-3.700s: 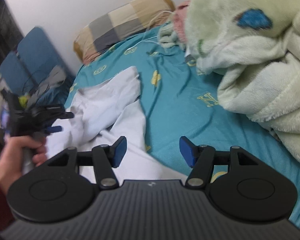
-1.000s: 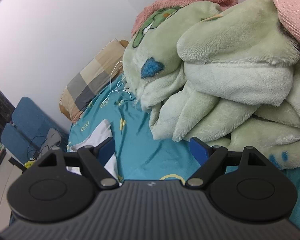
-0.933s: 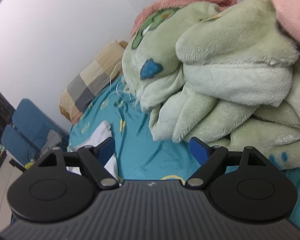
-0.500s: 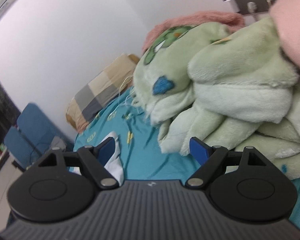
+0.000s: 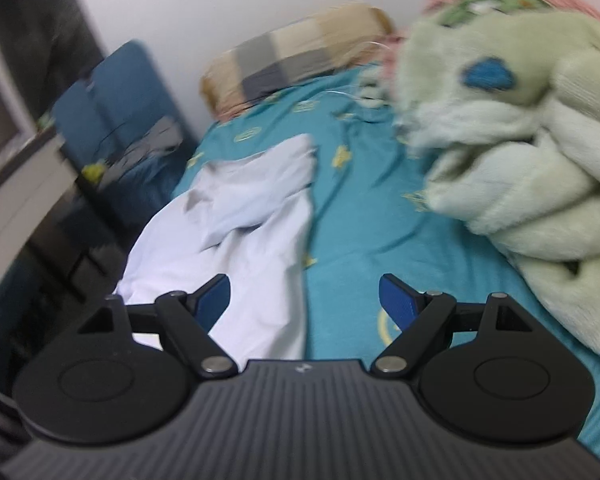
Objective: Fold clothes
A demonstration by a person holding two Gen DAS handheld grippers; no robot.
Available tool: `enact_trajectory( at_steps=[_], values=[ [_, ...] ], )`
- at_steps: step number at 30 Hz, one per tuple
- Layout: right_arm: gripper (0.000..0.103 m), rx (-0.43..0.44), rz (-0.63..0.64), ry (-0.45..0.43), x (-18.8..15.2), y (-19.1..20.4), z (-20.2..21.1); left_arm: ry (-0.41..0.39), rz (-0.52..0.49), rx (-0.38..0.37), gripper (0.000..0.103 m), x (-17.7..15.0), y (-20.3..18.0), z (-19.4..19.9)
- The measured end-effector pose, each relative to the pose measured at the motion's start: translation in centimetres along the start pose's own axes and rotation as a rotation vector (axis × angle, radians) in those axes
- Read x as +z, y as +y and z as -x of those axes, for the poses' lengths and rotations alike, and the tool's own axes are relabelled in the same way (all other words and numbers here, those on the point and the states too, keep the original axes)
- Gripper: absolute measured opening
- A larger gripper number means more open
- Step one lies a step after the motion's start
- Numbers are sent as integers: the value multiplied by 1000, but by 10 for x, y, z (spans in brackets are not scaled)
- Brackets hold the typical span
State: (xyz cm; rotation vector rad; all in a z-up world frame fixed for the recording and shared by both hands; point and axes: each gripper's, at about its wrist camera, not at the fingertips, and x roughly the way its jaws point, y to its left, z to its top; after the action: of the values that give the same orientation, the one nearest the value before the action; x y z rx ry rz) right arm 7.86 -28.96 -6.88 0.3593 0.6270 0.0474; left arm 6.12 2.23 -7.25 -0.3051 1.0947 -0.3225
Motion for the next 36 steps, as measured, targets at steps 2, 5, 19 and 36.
enact_trajectory(
  at_steps=[2,5,19,36],
  values=[
    [83,26,28,-5,-2,9,1,-36,-30,16,48,2,0,6],
    [83,55,50,-9,-4,18,3,-132,-103,73,63,11,-9,17],
    [83,76,82,-20,-8,35,3,-443,-157,212,84,14,-7,8],
    [83,-6,134,-39,-11,57,4,-477,-155,211,102,9,-4,16]
  ],
)
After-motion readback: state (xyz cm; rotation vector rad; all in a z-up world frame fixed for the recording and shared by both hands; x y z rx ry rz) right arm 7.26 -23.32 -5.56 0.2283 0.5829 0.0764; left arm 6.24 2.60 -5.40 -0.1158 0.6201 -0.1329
